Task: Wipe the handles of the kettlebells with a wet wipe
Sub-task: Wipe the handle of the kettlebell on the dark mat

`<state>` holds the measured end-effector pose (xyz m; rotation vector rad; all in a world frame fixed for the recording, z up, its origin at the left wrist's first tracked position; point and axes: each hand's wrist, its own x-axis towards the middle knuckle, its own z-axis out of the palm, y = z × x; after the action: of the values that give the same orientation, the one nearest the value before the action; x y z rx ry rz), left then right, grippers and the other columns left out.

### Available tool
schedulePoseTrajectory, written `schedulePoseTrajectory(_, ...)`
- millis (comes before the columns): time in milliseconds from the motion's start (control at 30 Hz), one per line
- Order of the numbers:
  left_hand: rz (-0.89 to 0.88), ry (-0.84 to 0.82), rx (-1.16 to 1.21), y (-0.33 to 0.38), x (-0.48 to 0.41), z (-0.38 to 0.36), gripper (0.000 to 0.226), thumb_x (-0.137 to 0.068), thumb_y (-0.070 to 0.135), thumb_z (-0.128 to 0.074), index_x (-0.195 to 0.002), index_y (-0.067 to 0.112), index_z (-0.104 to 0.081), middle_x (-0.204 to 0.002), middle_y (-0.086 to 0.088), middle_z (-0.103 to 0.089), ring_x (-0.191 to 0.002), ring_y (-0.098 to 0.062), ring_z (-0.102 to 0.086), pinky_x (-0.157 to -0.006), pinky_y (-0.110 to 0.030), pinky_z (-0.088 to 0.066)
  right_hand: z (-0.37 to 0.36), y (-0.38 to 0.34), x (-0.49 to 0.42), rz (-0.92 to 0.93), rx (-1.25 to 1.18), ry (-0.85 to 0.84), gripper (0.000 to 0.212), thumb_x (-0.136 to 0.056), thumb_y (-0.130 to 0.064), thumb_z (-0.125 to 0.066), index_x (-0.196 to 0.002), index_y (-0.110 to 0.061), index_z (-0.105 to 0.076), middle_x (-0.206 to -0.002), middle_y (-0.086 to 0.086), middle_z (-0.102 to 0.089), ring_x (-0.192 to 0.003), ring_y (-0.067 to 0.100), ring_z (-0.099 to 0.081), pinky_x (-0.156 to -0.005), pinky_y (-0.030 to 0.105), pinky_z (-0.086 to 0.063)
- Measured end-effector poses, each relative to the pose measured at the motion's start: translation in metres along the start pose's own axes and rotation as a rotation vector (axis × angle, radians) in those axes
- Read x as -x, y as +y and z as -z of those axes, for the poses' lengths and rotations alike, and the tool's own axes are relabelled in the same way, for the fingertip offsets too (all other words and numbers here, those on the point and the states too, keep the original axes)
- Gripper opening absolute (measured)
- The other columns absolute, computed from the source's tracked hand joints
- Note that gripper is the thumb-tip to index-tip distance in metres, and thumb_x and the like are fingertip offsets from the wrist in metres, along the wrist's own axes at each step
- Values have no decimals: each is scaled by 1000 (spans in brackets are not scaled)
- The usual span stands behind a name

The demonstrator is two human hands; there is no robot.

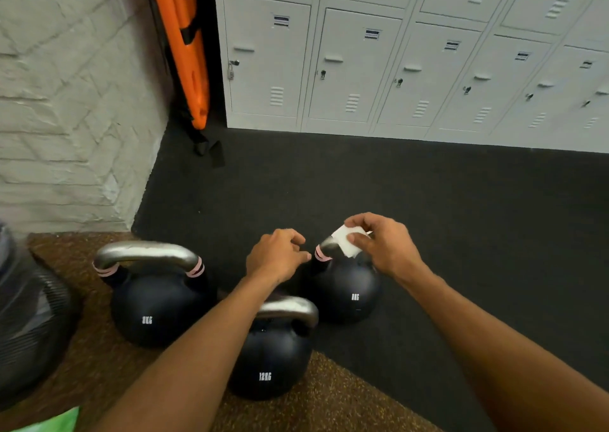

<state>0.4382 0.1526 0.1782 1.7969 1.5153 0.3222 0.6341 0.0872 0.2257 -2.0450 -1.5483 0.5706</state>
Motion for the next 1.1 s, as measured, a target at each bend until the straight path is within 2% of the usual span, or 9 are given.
schedulePoseTrajectory(133, -14, -22, -81, 3, -31, -20, 44, -79, 45, -78, -121, 40, -64, -119, 13, -69, -112, -17, -64, -90, -38, -54, -8, 7, -20, 9, 84, -43, 24, -88, -26, -69, -112, -31, -69, -102, -15, -65, -91, 6, -61, -79, 20, -42)
schedulePoseTrajectory(267, 9, -50, -118, 0, -50, -36, 53, -77, 48, -80, -125, 41, -60, -122, 9, -67, -111, -19, -63, -85, -37, -54, -24, 13, -32, 12, 118, -60, 22, -85, -30, -72, -106, -34, -69, -105, -14, -69, -95, 7, -62, -86, 30, -50)
schedulePoseTrajectory(433, -13, -75, -87, -3, -60, -46, 41, -72, 54, -81, -109, 42, -66, -106, 12, -70, -99, -17, -65, -71, -34, -50, -34, 9, -40, 19, 147, -81, 20, -85, -29, -73, -104, -31, -69, -99, -9, -68, -93, 13, -63, -78, 32, -51)
schedulePoseTrajectory(567, -51, -82, -96, -3, -56, -49, 19, -77, 52, -77, -89, 40, -67, -94, 6, -71, -89, -21, -65, -67, -33, -50, -46, 6, -42, 123, 345, -50, 16, -88, -36, -67, -104, -34, -68, -100, -9, -67, -95, 15, -62, -76, 32, -49)
schedulePoseTrajectory(700, -155, -48, -273, 1, -45, -50, 22, -91, 45, -60, -110, 38, -69, -104, -3, -70, -97, -30, -65, -68, -35, -42, -58, 14, -37, 343, 716, 57, 17, -91, -36, -61, -100, -30, -74, -105, -1, -57, -92, 22, -53, -68, 34, -46)
schedulePoseTrajectory(767, -222, -156, -355, -3, -43, -51, 37, -96, 31, -49, -132, 35, -56, -117, -7, -67, -105, -32, -62, -72, -38, -42, -60, 17, -28, 470, 932, 128, 23, -89, -27, -51, -89, -26, -74, -100, 1, -56, -83, 24, -49, -60, 35, -38)
schedulePoseTrajectory(833, -224, -304, -339, -10, -40, -49, 63, -95, 20, -44, -154, 33, -27, -131, -9, -61, -117, -33, -57, -82, -41, -47, -61, 21, -17, 547, 1059, 125, 40, -83, -20, -32, -95, -20, -71, -98, 0, -58, -82, 25, -50, -61, 37, -36)
schedulePoseTrajectory(933, -194, -417, -297, -14, -35, -42, 79, -94, 13, -42, -159, 33, -2, -144, -13, -52, -125, -34, -52, -93, -39, -46, -62, 25, -5, 574, 1123, 93, 52, -84, -18, -24, -115, -12, -66, -104, 1, -59, -89, 25, -54, -68, 39, -41)
schedulePoseTrajectory(1100, -170, -459, -282, -13, -28, -41, 82, -95, 14, -40, -157, 37, 9, -141, -17, -49, -114, -34, -55, -81, -36, -42, -66, 20, 1, 495, 1200, 70, 50, -85, -17, -25, -116, -9, -63, -107, 4, -56, -87, 25, -52, -69, 40, -41)
